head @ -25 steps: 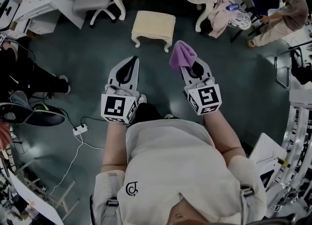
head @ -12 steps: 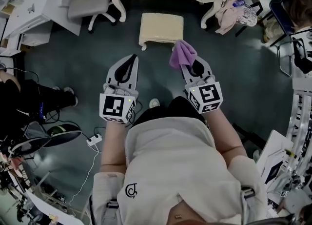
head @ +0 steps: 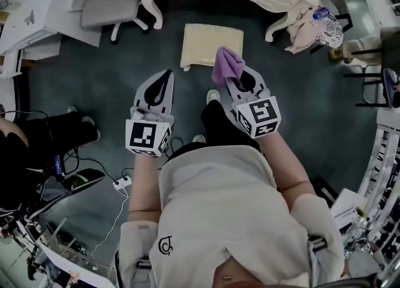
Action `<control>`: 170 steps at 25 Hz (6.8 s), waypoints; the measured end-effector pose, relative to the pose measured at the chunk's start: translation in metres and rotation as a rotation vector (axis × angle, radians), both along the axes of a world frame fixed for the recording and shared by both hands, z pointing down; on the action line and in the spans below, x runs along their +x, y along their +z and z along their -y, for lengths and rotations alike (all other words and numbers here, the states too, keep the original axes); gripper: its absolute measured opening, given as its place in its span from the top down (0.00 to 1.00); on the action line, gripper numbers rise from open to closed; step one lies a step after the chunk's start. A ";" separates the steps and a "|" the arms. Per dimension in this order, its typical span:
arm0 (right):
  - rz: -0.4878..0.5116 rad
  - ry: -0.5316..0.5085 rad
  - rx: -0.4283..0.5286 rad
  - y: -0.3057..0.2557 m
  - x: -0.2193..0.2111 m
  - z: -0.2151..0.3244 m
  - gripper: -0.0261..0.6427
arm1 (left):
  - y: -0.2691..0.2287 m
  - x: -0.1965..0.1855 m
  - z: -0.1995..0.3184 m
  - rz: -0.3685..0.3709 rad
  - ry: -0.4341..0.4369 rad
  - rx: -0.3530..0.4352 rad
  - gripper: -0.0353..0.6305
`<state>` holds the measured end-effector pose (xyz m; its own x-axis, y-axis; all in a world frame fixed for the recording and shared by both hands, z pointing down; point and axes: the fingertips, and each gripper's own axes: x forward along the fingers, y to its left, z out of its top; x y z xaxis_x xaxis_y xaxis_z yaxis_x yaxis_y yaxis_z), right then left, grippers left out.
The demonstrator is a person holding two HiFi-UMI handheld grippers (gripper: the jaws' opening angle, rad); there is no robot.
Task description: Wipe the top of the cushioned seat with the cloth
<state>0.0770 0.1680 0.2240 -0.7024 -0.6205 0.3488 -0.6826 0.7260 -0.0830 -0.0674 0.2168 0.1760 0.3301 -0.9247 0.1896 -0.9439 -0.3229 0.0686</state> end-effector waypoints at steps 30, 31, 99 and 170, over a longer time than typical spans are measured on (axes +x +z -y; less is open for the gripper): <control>-0.226 0.059 -0.502 0.336 -0.118 0.250 0.85 | 0.293 -0.094 0.273 -0.136 0.183 -0.263 0.93; -0.233 0.061 -0.520 0.350 -0.123 0.251 0.85 | 0.304 -0.099 0.276 -0.136 0.186 -0.271 0.93; -0.407 0.108 -0.716 0.499 0.071 0.316 0.83 | 0.388 0.116 0.310 -0.129 0.240 -0.243 0.93; -0.406 0.020 -0.778 0.501 -0.045 0.220 0.83 | 0.378 0.024 0.216 -0.159 0.230 -0.264 0.93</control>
